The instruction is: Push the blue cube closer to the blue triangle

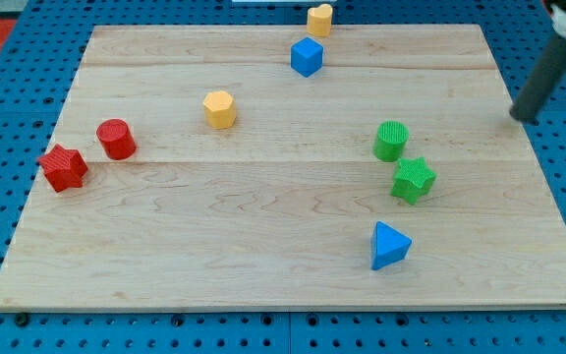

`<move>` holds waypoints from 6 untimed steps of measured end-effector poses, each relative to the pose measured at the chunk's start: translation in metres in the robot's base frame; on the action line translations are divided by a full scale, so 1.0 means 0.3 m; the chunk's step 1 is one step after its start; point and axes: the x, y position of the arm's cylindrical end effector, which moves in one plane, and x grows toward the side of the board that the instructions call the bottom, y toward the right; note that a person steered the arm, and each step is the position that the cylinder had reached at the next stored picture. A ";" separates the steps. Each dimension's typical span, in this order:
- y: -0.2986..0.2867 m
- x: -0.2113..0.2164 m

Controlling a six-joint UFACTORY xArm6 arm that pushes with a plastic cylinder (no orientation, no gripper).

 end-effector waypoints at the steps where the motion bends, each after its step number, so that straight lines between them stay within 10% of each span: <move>1: -0.114 -0.319; 3: -0.596 -0.481; 6: -0.961 -0.049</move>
